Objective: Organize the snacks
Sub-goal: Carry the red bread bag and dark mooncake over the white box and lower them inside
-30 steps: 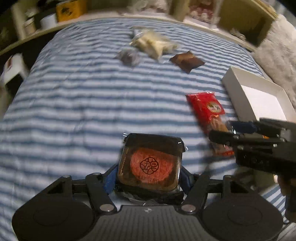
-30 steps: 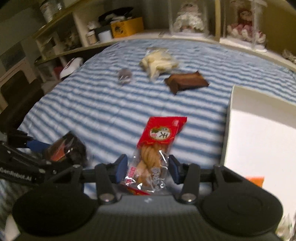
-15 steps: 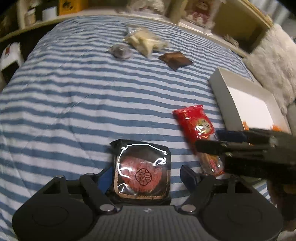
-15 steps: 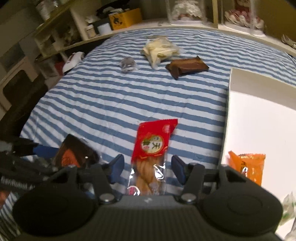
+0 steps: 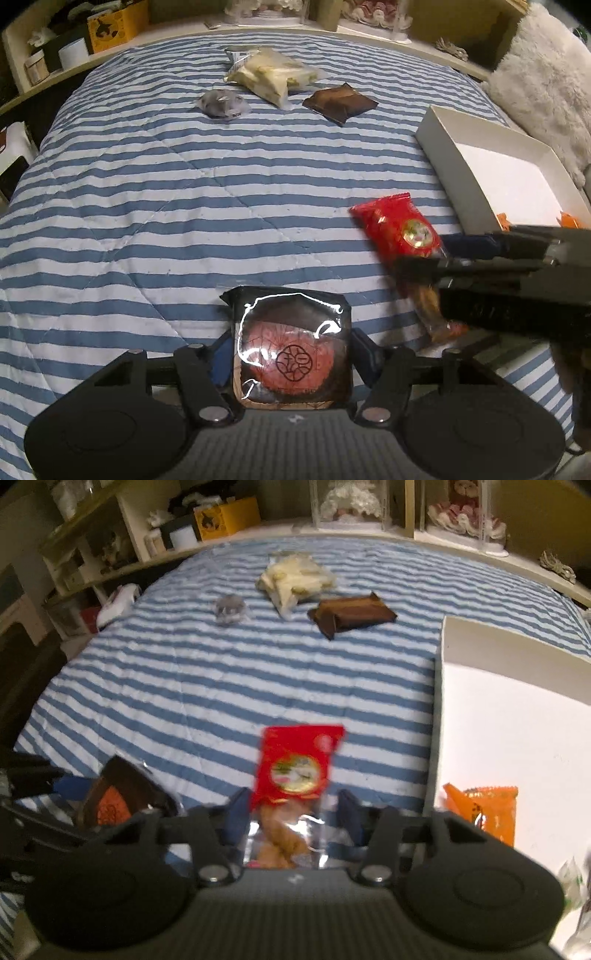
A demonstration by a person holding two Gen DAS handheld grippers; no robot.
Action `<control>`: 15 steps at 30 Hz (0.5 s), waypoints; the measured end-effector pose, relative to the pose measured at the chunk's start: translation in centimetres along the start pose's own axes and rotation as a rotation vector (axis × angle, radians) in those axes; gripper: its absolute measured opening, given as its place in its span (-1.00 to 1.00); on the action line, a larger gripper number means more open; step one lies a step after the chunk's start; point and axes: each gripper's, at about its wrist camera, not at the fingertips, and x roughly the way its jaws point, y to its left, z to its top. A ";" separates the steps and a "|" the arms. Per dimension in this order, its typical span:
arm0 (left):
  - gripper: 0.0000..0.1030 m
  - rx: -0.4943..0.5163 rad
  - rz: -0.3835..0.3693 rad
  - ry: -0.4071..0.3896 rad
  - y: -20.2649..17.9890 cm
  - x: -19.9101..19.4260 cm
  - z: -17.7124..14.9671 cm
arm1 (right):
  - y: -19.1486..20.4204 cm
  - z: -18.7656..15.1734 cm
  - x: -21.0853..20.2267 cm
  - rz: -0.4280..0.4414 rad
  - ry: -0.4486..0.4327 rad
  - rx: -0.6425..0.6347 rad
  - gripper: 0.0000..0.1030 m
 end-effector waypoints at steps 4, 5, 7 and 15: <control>0.23 -0.014 -0.001 -0.020 0.2 -0.5 -0.1 | -0.3 0.1 -0.4 0.029 -0.010 0.024 -0.12; 0.23 -0.025 -0.004 -0.028 0.3 -0.8 -0.1 | -0.2 0.1 -0.6 0.029 -0.015 0.018 -0.12; 0.23 -0.052 -0.004 -0.052 0.6 -1.6 0.0 | -0.2 0.2 -1.5 0.037 -0.035 0.010 -0.12; 0.23 -0.148 -0.008 -0.181 0.2 -5.7 0.8 | -1.5 0.3 -5.9 0.063 -0.105 0.019 -0.13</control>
